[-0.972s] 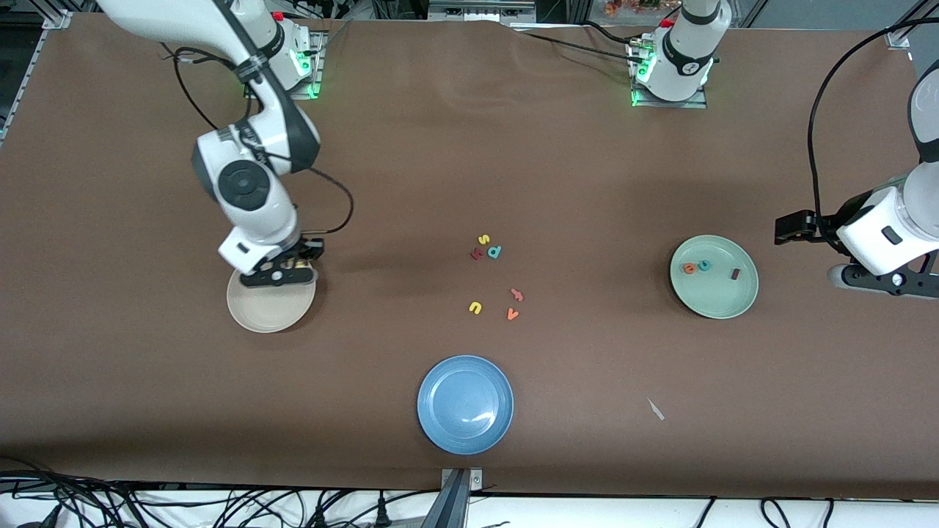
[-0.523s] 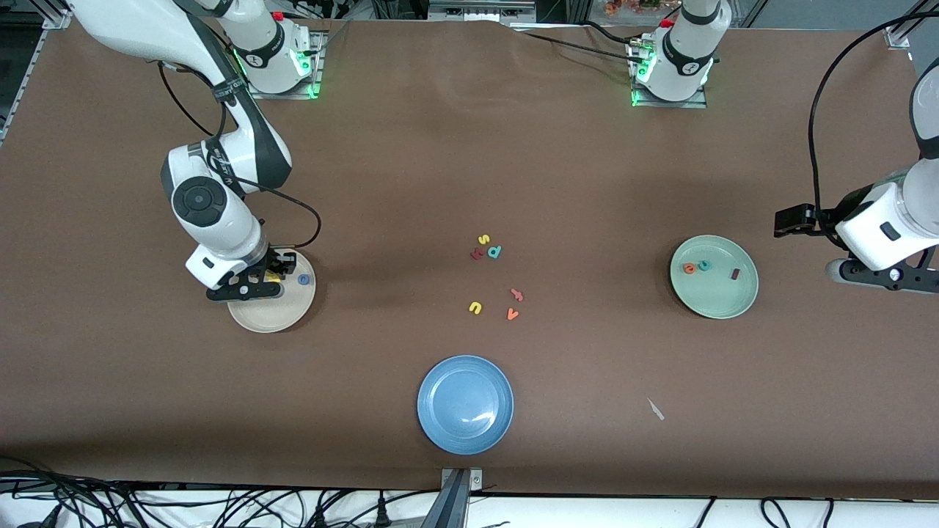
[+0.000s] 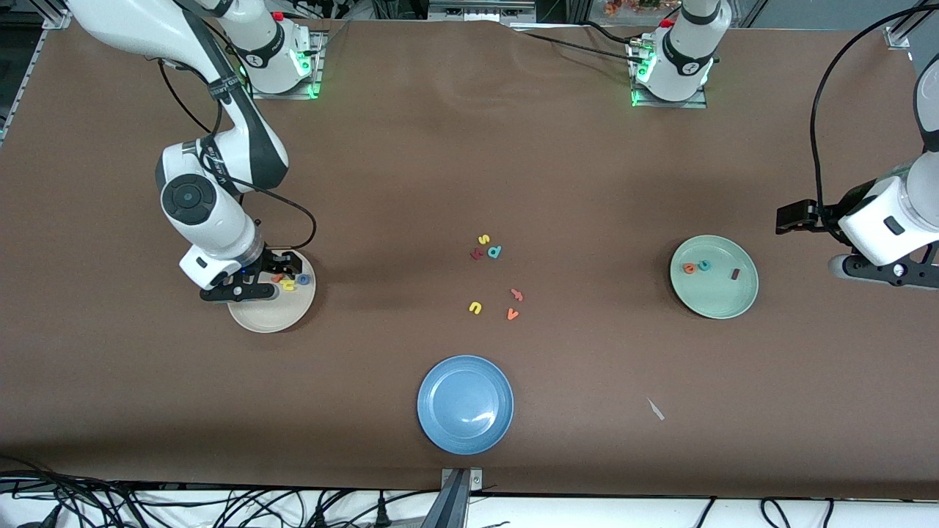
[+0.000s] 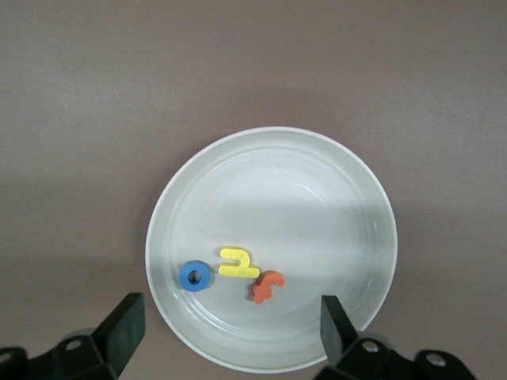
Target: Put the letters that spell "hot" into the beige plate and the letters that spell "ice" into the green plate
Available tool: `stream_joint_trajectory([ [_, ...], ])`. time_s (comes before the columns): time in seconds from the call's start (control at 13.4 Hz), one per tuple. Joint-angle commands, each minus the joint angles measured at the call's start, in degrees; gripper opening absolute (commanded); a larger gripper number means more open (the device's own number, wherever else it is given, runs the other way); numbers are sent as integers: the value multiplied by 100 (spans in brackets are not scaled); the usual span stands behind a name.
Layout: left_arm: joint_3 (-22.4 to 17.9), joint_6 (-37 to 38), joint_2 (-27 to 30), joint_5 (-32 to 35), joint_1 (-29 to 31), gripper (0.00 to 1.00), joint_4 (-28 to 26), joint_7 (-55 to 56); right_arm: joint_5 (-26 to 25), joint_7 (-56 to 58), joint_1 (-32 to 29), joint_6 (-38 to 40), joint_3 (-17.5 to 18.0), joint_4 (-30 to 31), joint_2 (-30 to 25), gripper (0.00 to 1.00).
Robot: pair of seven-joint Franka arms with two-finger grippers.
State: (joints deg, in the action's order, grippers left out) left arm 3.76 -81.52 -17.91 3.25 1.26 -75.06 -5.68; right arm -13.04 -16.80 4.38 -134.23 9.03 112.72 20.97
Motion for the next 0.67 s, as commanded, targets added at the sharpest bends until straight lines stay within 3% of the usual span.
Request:
stream_joint_trajectory([
  [0.0, 81, 92, 68, 115, -11, 100, 18, -82, 214, 141, 1, 545, -7, -4, -487, 98],
  [0.45, 98, 101, 68, 71, -3, 100, 18, -91, 600, 640, 1, 2935, -15, -1505, -708, 98],
  [0.6, 107, 92, 59, 62, -11, 100, 18, -91, 1029, 1141, 10, 3244, -417, -1691, -892, 98],
])
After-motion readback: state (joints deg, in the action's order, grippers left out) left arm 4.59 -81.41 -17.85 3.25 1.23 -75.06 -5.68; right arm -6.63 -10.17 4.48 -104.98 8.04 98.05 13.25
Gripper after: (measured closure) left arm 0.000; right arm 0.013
